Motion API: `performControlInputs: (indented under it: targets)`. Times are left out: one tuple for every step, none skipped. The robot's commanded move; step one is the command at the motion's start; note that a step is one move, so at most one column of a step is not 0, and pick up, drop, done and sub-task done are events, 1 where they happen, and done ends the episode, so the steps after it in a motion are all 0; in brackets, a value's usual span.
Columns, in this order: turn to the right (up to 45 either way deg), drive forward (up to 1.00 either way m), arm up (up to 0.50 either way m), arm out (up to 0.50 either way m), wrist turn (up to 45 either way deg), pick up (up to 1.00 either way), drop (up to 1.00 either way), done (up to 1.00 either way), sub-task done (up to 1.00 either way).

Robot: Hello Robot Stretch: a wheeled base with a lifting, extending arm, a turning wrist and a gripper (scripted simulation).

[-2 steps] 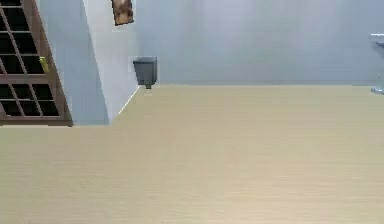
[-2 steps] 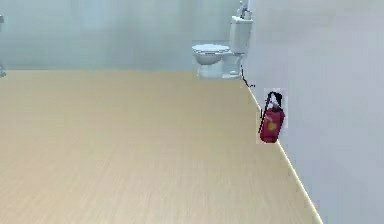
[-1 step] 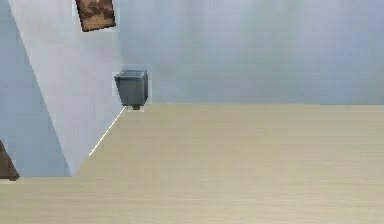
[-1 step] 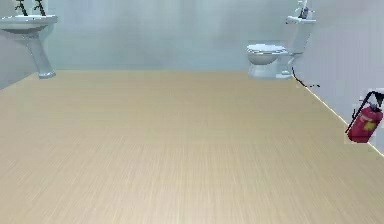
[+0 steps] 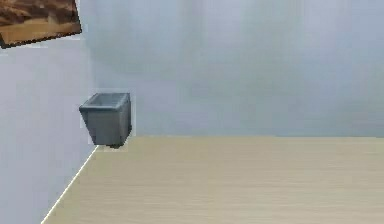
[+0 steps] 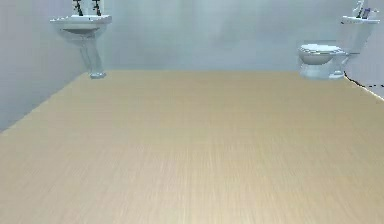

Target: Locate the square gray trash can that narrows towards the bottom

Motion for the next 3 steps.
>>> performControlInputs:
  targets:
    - [0.0,1.00,0.00,0.00,0.0,0.00,0.00,0.00,0.00]
    - [6.0,0.00,0.00,0.00,0.0,0.00,0.00,0.00,0.00]
    - [0.0,0.45,0.00,0.00,0.0,0.00,0.00,0.00,0.00]
